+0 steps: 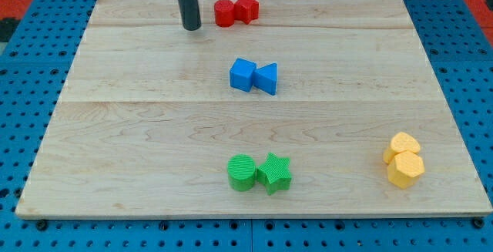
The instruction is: Slide the red star and red circle a bit left
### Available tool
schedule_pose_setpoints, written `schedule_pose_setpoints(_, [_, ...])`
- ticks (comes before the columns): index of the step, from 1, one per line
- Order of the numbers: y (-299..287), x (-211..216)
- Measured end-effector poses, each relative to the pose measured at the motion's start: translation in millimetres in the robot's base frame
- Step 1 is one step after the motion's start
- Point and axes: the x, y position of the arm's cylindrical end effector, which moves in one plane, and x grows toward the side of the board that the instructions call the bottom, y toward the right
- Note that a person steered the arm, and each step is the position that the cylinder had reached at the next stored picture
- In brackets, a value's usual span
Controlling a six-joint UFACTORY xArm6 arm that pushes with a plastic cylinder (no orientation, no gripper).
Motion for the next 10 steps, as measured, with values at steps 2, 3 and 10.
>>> schedule_pose_setpoints(2, [-4.1,-7.9])
schedule_pose_setpoints(3, [-42.0,-45.3])
schedule_pose_setpoints(10, [28.6,-37.0])
